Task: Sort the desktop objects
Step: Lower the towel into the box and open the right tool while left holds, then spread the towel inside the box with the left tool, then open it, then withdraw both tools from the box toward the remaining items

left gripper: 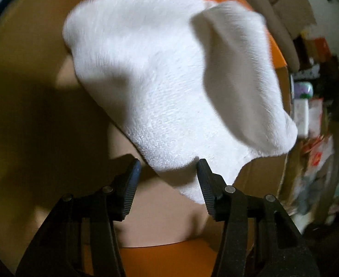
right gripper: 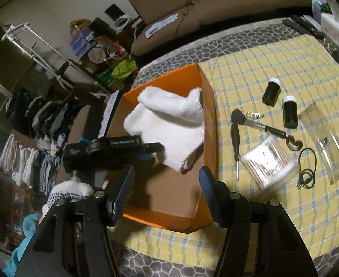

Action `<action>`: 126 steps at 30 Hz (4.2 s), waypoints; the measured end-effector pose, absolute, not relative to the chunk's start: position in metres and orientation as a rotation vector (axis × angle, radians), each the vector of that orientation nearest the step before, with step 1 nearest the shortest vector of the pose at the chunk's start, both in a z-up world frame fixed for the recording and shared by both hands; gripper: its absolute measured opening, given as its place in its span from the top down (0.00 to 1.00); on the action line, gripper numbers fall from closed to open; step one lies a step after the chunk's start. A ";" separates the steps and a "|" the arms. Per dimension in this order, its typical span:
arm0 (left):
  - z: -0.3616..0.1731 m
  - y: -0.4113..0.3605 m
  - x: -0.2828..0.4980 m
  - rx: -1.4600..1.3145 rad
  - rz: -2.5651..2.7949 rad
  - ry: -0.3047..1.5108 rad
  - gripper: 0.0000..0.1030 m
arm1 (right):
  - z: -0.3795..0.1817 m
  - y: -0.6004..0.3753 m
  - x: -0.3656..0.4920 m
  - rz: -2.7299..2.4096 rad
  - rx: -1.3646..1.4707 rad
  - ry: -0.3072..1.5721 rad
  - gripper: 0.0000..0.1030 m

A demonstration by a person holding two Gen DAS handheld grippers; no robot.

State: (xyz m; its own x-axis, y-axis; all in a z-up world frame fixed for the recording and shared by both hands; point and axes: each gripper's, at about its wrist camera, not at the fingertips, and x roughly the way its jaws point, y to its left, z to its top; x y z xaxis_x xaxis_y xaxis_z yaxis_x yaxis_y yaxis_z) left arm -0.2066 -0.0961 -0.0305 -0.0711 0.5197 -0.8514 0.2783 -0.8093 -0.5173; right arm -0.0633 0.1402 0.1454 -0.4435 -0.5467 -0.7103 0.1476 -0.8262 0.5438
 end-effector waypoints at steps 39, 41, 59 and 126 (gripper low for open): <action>0.051 -0.128 -0.168 -1.706 2.169 -1.006 0.58 | 0.131 0.136 -0.066 -2.341 1.380 -0.531 0.41; 0.054 -0.126 -0.177 -1.693 2.185 -0.957 0.56 | 0.129 0.135 -0.066 -2.343 1.382 -0.519 0.41; 0.008 -0.076 -0.230 -1.938 2.180 -0.639 0.91 | 0.108 0.133 -0.066 -2.325 1.386 -0.457 0.41; 0.148 -0.097 -0.030 -1.463 2.425 -0.141 0.17 | 0.160 0.119 0.020 -2.645 1.234 -0.162 0.18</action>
